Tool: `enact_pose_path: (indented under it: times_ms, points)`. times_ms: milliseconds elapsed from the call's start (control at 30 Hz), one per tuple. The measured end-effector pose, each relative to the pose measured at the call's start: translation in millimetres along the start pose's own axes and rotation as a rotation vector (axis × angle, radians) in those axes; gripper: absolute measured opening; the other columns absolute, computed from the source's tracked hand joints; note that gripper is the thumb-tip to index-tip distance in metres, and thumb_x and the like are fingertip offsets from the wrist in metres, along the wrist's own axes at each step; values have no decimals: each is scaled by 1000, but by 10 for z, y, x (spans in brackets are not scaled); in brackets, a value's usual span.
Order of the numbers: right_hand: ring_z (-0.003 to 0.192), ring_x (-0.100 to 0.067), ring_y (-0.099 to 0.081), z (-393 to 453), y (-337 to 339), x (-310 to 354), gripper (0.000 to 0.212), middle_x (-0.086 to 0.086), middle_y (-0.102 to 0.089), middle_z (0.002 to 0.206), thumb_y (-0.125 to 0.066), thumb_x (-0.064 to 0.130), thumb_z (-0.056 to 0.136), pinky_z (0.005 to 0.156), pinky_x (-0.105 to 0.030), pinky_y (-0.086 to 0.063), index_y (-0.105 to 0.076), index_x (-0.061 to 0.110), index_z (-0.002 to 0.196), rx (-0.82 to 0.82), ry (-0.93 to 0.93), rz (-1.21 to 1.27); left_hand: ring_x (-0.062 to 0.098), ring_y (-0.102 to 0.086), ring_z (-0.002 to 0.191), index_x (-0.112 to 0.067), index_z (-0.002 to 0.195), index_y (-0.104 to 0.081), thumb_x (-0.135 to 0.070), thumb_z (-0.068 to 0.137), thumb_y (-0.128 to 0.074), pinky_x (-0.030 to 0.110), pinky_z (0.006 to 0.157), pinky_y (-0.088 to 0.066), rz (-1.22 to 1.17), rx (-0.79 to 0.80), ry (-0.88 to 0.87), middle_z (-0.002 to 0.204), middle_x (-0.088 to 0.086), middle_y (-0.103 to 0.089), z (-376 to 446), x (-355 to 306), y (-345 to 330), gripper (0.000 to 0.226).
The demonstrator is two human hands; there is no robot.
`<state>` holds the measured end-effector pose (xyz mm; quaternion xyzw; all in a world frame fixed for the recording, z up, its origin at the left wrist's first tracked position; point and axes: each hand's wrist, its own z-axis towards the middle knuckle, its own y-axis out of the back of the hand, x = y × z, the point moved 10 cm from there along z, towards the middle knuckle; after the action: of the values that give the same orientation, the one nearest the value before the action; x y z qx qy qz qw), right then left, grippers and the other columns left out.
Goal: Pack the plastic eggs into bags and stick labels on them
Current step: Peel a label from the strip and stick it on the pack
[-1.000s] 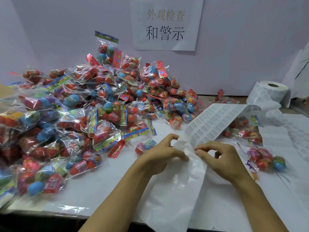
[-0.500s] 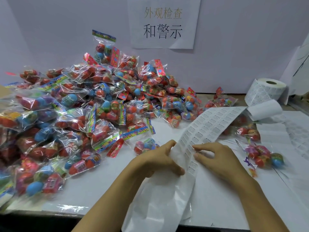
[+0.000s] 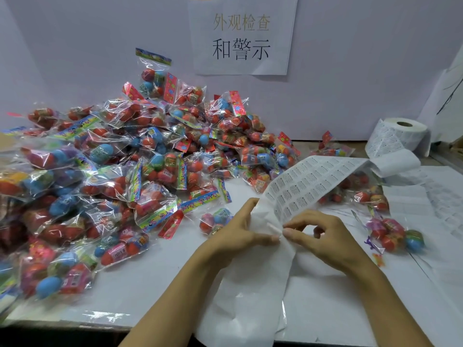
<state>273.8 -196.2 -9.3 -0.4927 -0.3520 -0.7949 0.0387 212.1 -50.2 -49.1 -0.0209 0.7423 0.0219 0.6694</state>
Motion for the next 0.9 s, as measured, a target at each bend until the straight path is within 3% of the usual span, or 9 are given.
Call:
enact_pose_path:
  times_ms: [67,133,200,300,533,700,800,900]
  points:
    - [81,-7,-66,-3,-41,14,9,13,-74,87,-85,28,78,62,-14,-37,-79,35,77,35,-11,30,-7,-70,89,-38,116,-54,4,85,-76,18,71,-56,-12,4,-17,98,-27,-74,-20,-8,-14,57]
    - [81,-6,-66,-3,-64,43,11,12,-75,87,-87,44,73,62,-15,-37,-79,38,78,54,-19,61,8,-73,102,-34,122,-56,3,85,-76,28,81,-60,-37,2,-26,109,-13,-76,-20,7,-22,57]
    - [80,-5,-67,-12,-66,69,28,11,-75,88,-81,63,63,60,-16,-37,-79,39,77,52,-20,88,23,-72,109,-27,127,-55,-3,85,-80,40,90,-61,-69,17,-34,116,1,-75,-33,2,-50,54]
    - [82,-9,-68,-19,-34,102,43,9,-75,90,-79,74,57,60,-29,-39,-80,37,81,36,-7,120,25,-72,109,-25,125,-57,-10,82,-85,42,91,-61,-97,17,-10,117,3,-75,-38,19,-41,54]
    - [85,-12,-67,-23,-31,110,37,8,-75,91,-83,60,55,65,-31,-40,-79,36,83,33,3,106,22,-75,103,-22,126,-56,-1,79,-83,32,77,-61,-140,5,18,113,1,-77,-25,54,-7,58]
    - [81,-13,-67,-29,1,153,38,7,-75,87,-83,63,55,62,-28,-39,-77,36,81,-10,49,100,27,-74,104,-20,129,-54,5,80,-80,36,81,-62,-142,-25,10,113,7,-77,-8,62,6,61]
    - [78,-11,-67,-22,45,116,35,7,-74,84,-88,60,60,59,-20,-38,-76,33,78,-42,36,91,22,-76,99,-20,129,-53,7,81,-78,31,76,-61,-131,-41,-9,109,3,-78,-2,50,9,61]
    - [71,-5,-64,-12,9,26,24,8,-75,79,-82,55,62,61,-12,-37,-78,35,74,-13,-30,70,17,-76,97,-22,127,-52,10,82,-76,27,76,-59,-118,-40,-30,106,-1,-79,3,36,-15,61]
